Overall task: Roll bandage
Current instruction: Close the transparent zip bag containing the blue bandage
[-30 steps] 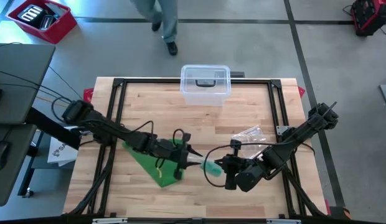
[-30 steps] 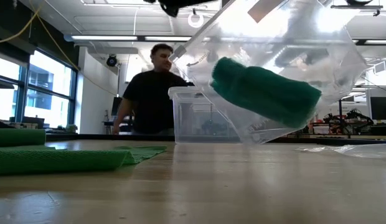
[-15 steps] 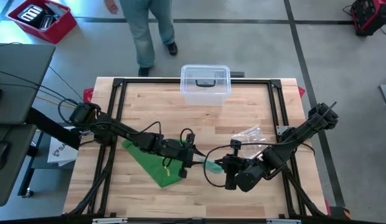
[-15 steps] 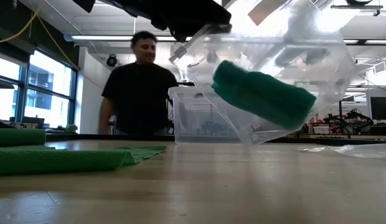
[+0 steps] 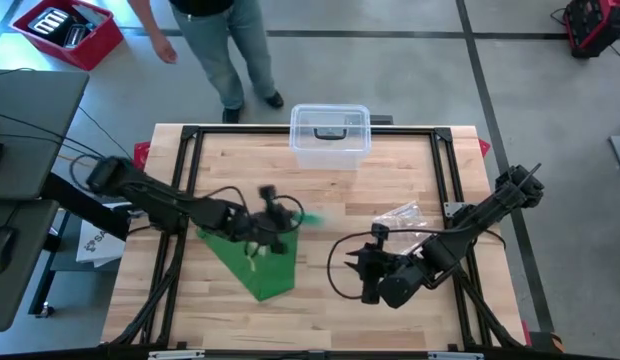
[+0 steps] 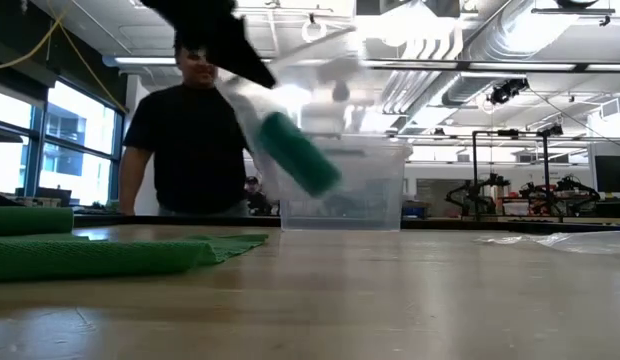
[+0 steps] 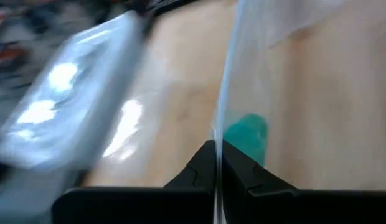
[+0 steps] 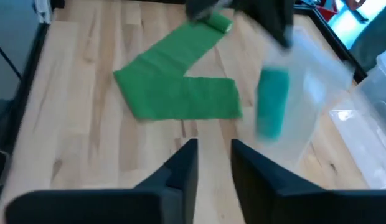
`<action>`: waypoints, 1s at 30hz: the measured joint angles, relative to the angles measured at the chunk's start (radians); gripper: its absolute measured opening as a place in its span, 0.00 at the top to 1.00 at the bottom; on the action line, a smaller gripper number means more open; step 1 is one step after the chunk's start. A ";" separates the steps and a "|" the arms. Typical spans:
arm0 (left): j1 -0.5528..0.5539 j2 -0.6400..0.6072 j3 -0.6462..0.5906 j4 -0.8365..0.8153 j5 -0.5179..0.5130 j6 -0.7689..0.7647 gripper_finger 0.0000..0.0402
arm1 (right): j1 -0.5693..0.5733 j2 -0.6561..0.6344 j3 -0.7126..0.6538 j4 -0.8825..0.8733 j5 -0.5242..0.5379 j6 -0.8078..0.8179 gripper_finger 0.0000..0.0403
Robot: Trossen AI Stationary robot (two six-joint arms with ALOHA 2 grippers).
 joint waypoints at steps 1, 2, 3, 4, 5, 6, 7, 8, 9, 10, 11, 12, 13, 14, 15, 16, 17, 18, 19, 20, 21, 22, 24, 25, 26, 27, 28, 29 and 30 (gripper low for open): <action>0.005 -0.025 0.000 -0.063 -0.043 -0.005 1.00 | 0.000 0.000 0.000 -0.005 0.003 0.000 0.75; 0.013 -0.049 0.000 -0.121 -0.076 -0.013 1.00 | -0.001 0.000 0.000 -0.007 0.004 0.000 0.73; 0.026 -0.067 0.000 -0.181 -0.099 -0.023 1.00 | -0.001 0.000 0.000 -0.008 0.005 0.000 0.72; 0.045 -0.085 0.000 -0.234 -0.113 -0.036 1.00 | 0.000 0.000 0.000 -0.014 0.004 0.000 0.71; 0.061 -0.098 0.000 -0.287 -0.116 -0.051 1.00 | 0.000 0.000 0.000 -0.014 0.004 0.000 0.70; 0.075 -0.104 0.000 -0.332 -0.120 -0.070 1.00 | 0.000 0.000 0.000 -0.013 0.004 0.001 0.69; 0.089 -0.106 0.000 -0.374 -0.125 -0.093 1.00 | 0.000 0.000 0.000 -0.014 0.003 0.004 0.69; 0.098 -0.104 0.000 -0.417 -0.128 -0.116 1.00 | 0.001 0.000 0.000 -0.014 0.003 0.011 0.69; 0.108 -0.095 -0.002 -0.454 -0.139 -0.140 1.00 | 0.000 0.000 0.000 -0.014 0.003 0.019 0.69; 0.114 -0.085 -0.007 -0.474 -0.163 -0.166 1.00 | 0.000 0.000 0.000 -0.015 0.003 0.019 0.69; 0.117 -0.074 -0.020 -0.477 -0.193 -0.194 1.00 | 0.001 0.000 0.000 -0.014 0.003 0.019 0.69; 0.117 -0.062 -0.038 -0.471 -0.226 -0.221 1.00 | 0.001 0.000 0.000 -0.015 0.003 0.020 0.69; 0.115 -0.048 -0.061 -0.456 -0.258 -0.245 1.00 | 0.001 0.000 0.000 -0.015 0.001 0.024 0.69; 0.112 -0.032 -0.083 -0.441 -0.280 -0.272 1.00 | 0.001 0.000 0.000 -0.015 -0.006 0.025 0.69; 0.108 -0.016 -0.104 -0.424 -0.291 -0.302 1.00 | 0.001 0.000 0.000 -0.016 -0.013 0.025 0.69; 0.102 0.000 -0.126 -0.406 -0.291 -0.333 1.00 | 0.001 0.000 0.000 -0.015 -0.016 0.025 0.69; 0.097 0.017 -0.147 -0.386 -0.280 -0.363 1.00 | 0.002 0.000 0.000 -0.014 -0.020 0.027 0.69; 0.090 0.031 -0.164 -0.360 -0.255 -0.387 1.00 | 0.002 0.000 0.000 -0.014 -0.024 0.027 0.69; 0.082 0.044 -0.178 -0.337 -0.218 -0.402 0.99 | 0.002 0.000 0.000 -0.014 -0.026 0.026 0.69; 0.076 0.054 -0.190 -0.315 -0.171 -0.410 0.98 | 0.003 0.000 0.000 -0.015 -0.029 0.026 0.69; 0.071 0.058 -0.201 -0.295 -0.121 -0.413 0.96 | 0.003 0.000 0.000 -0.015 -0.030 0.026 0.69; 0.066 0.061 -0.211 -0.273 -0.076 -0.413 0.93 | 0.003 0.000 0.000 -0.016 -0.030 0.025 0.69; 0.060 0.062 -0.219 -0.241 -0.015 -0.397 0.87 | 0.001 0.000 0.000 -0.017 -0.030 0.020 0.69; 0.060 0.062 -0.219 -0.238 -0.003 -0.390 0.84 | -0.001 0.000 0.000 -0.018 -0.030 0.020 0.69; 0.061 0.059 -0.219 -0.237 -0.002 -0.384 0.80 | -0.005 0.000 0.000 -0.019 -0.030 0.022 0.69; 0.065 0.056 -0.219 -0.238 -0.001 -0.376 0.76 | -0.010 0.000 0.000 -0.019 -0.026 0.028 0.69; 0.070 0.049 -0.219 -0.238 0.000 -0.366 0.72 | -0.015 0.000 0.000 -0.020 -0.014 0.039 0.69; 0.076 0.040 -0.219 -0.237 0.006 -0.357 0.69 | -0.024 0.000 0.000 -0.023 -0.002 0.044 0.69; 0.084 0.028 -0.219 -0.236 0.020 -0.344 0.65 | -0.035 0.000 0.000 -0.027 0.007 0.042 0.69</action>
